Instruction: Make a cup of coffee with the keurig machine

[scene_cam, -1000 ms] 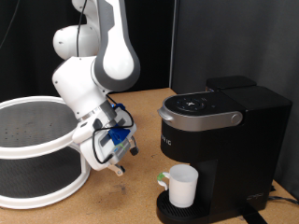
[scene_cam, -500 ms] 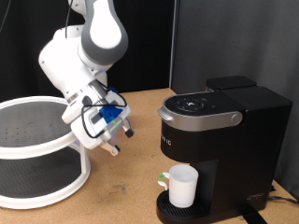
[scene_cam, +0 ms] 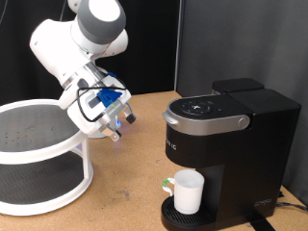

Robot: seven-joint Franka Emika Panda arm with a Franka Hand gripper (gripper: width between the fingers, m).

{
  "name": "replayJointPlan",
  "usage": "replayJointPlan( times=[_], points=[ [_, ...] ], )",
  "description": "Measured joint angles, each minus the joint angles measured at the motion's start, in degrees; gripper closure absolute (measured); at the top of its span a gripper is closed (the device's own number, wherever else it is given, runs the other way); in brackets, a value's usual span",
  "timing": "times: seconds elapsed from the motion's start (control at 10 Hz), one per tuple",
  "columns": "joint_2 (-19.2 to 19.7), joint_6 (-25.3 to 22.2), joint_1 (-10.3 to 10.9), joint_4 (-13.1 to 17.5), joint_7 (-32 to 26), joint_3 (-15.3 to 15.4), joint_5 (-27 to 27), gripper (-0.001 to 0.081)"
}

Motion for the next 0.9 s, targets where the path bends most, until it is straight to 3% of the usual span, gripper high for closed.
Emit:
replayJointPlan(
  times=[0.4, 0.9],
  points=[
    [-3.07, -2.11, 0.08, 1.59, 0.98, 0.66, 1.27, 0.0003],
    [-10.43, -4.02, -0.11, 2.41, 13.62, 4.66, -6.35, 0.0003]
  ],
)
